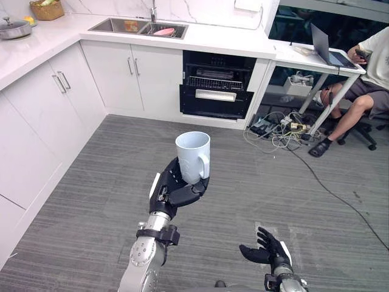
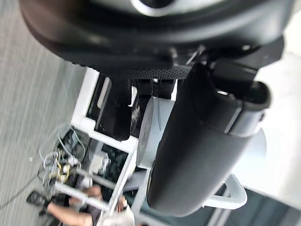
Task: Walk over to the sink, pick up the cup, carry it to the dishwasher, place the cup inside the dishwasher, then close the dishwasher door
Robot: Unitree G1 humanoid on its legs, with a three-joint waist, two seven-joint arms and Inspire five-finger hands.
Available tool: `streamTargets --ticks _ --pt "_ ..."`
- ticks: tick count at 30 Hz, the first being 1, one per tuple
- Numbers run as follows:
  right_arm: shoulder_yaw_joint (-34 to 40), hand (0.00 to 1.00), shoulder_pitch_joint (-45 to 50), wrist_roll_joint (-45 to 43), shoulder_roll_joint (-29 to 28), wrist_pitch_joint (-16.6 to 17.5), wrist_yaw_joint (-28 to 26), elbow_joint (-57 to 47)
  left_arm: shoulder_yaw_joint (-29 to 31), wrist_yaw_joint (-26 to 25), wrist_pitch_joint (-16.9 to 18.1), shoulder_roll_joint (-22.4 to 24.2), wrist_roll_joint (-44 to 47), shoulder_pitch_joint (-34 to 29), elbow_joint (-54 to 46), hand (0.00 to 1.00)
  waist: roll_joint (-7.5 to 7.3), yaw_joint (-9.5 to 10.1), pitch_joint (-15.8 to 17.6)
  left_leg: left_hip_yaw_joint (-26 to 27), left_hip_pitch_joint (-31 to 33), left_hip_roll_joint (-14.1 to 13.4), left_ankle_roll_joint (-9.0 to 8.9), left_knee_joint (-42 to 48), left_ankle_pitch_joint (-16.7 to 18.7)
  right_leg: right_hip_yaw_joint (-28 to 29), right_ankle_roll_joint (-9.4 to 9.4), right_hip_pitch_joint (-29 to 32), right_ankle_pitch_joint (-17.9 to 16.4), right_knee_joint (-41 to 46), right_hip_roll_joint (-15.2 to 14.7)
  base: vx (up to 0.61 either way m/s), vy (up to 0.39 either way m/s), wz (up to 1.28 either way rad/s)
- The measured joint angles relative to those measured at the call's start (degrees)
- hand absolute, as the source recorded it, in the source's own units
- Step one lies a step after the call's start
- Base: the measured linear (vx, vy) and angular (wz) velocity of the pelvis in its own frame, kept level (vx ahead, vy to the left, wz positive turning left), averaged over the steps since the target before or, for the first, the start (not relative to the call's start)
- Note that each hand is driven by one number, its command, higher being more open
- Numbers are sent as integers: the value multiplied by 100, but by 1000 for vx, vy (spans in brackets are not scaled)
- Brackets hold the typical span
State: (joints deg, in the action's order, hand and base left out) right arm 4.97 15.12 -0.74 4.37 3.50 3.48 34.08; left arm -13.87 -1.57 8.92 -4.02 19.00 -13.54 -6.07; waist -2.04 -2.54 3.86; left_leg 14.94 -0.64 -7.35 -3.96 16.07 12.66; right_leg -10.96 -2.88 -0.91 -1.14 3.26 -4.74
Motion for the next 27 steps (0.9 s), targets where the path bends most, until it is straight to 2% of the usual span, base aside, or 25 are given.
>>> streamTargets --ticks 3,5,6,7,8,9,10,11,12,14,15,16,17,18,19,20,21,22,23,24,25,26,27 --pt "-68 90 -304 43 81 -79 158 0 198 -128 -5 130 -57 -17 -41 30 37 45 77 262 232 -159 79 386 200 -147 -74 125 -139 315 -12 -32 6 30" --pt "-85 90 -587 103 113 -79 187 -116 386 -247 -3 209 -68 -50 -235 30 -17 188 144 293 373 -87 231 697 497 -134 -150 534 -715 1196 -235 -39 95 11" --pt "-88 90 -634 119 116 -74 194 -162 422 -261 -2 204 -69 -94 -327 30 -42 195 168 279 385 -29 285 781 596 -135 -167 625 -867 1478 -344 7 120 25" --pt "-97 90 -691 217 126 -74 198 -238 470 -291 0 202 -69 -213 -501 30 -78 190 183 217 408 134 341 919 776 -141 -145 759 -1142 2026 -595 32 103 28" --pt "-103 90 -694 259 139 -73 198 -279 485 -300 2 204 -70 -268 -566 30 -82 181 183 182 403 225 368 963 862 -153 -119 833 -1225 2349 -697 110 186 31" --pt "-145 90 -735 292 165 -77 198 -309 518 -334 4 208 -81 -378 -708 30 -88 215 203 148 347 405 520 1011 990 -123 -72 1113 -1199 3098 -965 163 206 25" --pt "-215 90 -786 316 152 -79 193 -309 538 -344 4 191 -99 -463 -869 30 -91 240 294 76 187 542 629 1003 1048 156 225 1470 -980 4040 -1114 195 204 29" --pt "-247 90 -784 318 141 -81 191 -302 518 -344 6 174 -100 -473 -909 30 -58 234 335 -10 92 559 669 1002 1098 270 257 1622 -1086 4336 -1093 218 136 48" --pt "-349 90 -790 318 97 -94 157 -310 488 -343 43 121 -103 -465 -969 30 3 226 364 -160 -32 558 708 978 1195 382 150 1876 -1332 4408 -863 260 83 53" --pt "-381 90 -819 317 72 -89 147 -341 439 -343 81 71 -103 -431 -966 30 -4 211 384 -301 -213 598 697 817 1229 433 101 2128 -1379 4085 -593 309 44 56" --pt "-366 90 -823 314 96 -89 155 -367 347 -339 81 26 -103 -398 -930 30 48 135 411 -494 -384 611 633 675 1199 453 63 2273 -1353 3640 -374 398 -8 76" --pt "-345 90 -825 314 139 -89 156 -385 268 -334 81 15 -103 -337 -869 30 80 72 431 -655 -522 618 604 542 1191 465 -37 2410 -1250 3208 -224 428 -22 95" --pt "-315 90 -826 314 186 -91 157 -426 195 -331 82 26 -103 -250 -788 30 117 18 458 -821 -684 623 583 379 1187 469 -82 2496 -978 2607 -114 502 -60 97" --pt "-311 90 -816 315 265 -94 167 -526 112 -329 82 32 -103 -122 -655 30 133 -21 472 -975 -930 657 497 157 1176 442 -64 2504 -469 1670 10 562 -98 89" --pt "-313 90 -811 315 324 -93 169 -635 60 -322 82 33 -103 -52 -586 30 125 -45 470 -1088 -1115 707 417 28 1209 459 -7 2518 60 1284 37 708 -149 106" --pt "-312 90 -805 317 432 -93 179 -740 -30 -309 77 50 -103 29 -446 30 195 -167 448 -1304 -1326 689 313 -20 1267 605 87 2457 827 1421 35 600 -154 77" --pt "-302 90 -847 317 526 -93 182 -776 -76 -291 60 125 -103 77 -351 30 386 -150 460 -1363 -1376 583 312 14 1266 552 32 2504 599 1697 70 604 -170 66" --pt "-297 90 -909 317 604 -93 178 -834 -164 -290 32 167 -104 130 -297 30 580 -152 471 -1382 -1282 422 105 377 1148 410 135 2498 299 2041 109 593 -193 52" --pt "-273 90 -885 316 593 -102 169 -890 -295 -288 4 209 -103 248 -168 30 665 -194 488 -1238 -1018 219 -279 1294 896 148 203 2256 -59 2233 93 587 -191 66" --pt "-270 90 -800 316 579 -115 164 -973 -342 -285 -17 252 -102 309 -95 30 702 -216 509 -1076 -848 37 -440 1890 631 27 237 2022 -199 2233 167 575 -246 60" --pt "-319 90 -543 310 524 -147 162 -1297 -361 -272 -52 359 -102 287 -83 30 706 -132 522 -533 -521 -415 -319 3080 -376 3 350 1525 -430 2128 286 588 -219 9" --pt "-356 90 -313 294 409 -138 188 -1731 -363 -248 -16 392 -99 229 -134 30 644 6 558 -108 -153 -947 -174 4163 -766 60 349 1016 -619 1816 407 676 -219 -11" --pt "-329 90 -279 264 353 -121 220 -1880 -380 -235 3 407 -98 249 -139 30 646 9 558 -20 144 -1126 -105 4614 -563 43 372 814 -681 1687 452 654 -145 -9"
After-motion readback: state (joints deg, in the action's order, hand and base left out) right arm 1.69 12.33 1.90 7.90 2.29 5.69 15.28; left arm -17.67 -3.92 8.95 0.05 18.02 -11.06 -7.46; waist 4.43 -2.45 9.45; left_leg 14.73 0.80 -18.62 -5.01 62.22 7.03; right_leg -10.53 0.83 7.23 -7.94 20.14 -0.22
